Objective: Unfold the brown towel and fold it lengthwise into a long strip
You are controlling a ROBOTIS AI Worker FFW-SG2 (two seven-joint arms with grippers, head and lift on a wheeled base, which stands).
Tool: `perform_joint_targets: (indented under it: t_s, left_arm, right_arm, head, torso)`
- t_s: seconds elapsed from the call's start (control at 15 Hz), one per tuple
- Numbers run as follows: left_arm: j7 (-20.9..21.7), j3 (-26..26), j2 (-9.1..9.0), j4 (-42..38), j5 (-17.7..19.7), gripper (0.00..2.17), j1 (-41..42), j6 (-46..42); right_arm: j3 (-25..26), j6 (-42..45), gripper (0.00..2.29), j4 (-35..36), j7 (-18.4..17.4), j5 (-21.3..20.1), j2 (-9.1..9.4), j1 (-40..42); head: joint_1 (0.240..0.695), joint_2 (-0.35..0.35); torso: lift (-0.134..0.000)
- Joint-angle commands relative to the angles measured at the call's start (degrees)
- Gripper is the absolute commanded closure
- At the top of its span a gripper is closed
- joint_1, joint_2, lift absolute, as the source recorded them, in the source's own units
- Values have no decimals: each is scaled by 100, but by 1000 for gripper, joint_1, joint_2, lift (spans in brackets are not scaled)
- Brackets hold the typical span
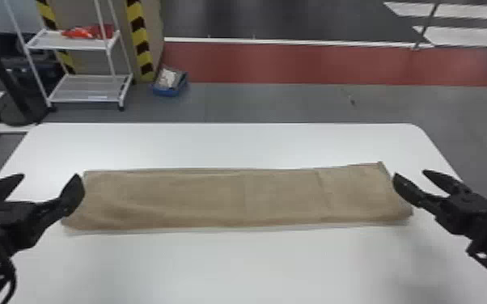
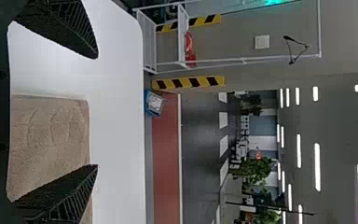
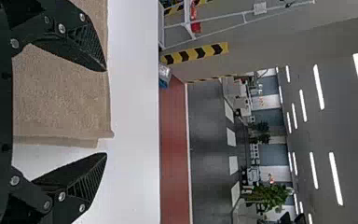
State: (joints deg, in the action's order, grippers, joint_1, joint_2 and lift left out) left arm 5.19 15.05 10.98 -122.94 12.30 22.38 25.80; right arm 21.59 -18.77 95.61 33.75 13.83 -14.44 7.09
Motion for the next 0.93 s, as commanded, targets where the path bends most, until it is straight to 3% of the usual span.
perform_joint_targets:
  t_s: [0.0, 0.33, 0.53, 0.67, 0.87]
  left_arm:
    - [-62, -319, -16, -37, -18, 46, 144, -509]
    - [-536, -1092, -78, -125, -264, 66, 452, -1722]
    - [-668, -1250, -192, -55, -360, 66, 671, -2461]
    - [-791, -1356, -219, 94, -554, 70, 706, -2584]
    - [-826, -1365, -219, 94, -598, 70, 742, -2566]
  right_arm:
    - [-243, 0, 107, 450, -53, -74, 187, 143]
    - [-1139, 193, 110, 1637, -703, -540, 688, 785]
    - [-1553, 791, 110, 1812, -1081, -531, 785, 1268]
    - [-1667, 1037, 110, 1830, -1134, -452, 943, 1497]
    - [-1667, 1019, 110, 1874, -1160, -452, 943, 1558]
  head:
    - [695, -35]
    - [695, -4]
    - [695, 23]
    - [695, 45]
    - [695, 68]
  torso:
    - [-123]
    - [-123]
    - [-123]
    - [-123]
    - [-123]
